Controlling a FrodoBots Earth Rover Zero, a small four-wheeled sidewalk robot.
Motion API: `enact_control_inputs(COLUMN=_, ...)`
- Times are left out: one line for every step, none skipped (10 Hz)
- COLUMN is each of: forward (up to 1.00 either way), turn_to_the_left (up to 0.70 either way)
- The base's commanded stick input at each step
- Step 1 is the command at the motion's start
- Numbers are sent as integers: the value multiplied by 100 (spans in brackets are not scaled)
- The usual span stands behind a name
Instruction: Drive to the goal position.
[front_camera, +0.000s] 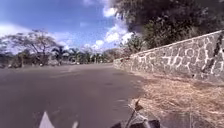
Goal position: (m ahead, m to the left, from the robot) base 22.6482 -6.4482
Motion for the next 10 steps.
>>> enact_control_inputs(forward=70, turn_to_the_left=0)
enact_control_inputs(forward=70, turn_to_the_left=0)
enact_control_inputs(forward=70, turn_to_the_left=0)
enact_control_inputs(forward=70, turn_to_the_left=0)
enact_control_inputs(forward=70, turn_to_the_left=0)
enact_control_inputs(forward=70, turn_to_the_left=0)
enact_control_inputs(forward=70, turn_to_the_left=0)
enact_control_inputs(forward=70, turn_to_the_left=0)
enact_control_inputs(forward=70, turn_to_the_left=0)
enact_control_inputs(forward=70, turn_to_the_left=0)
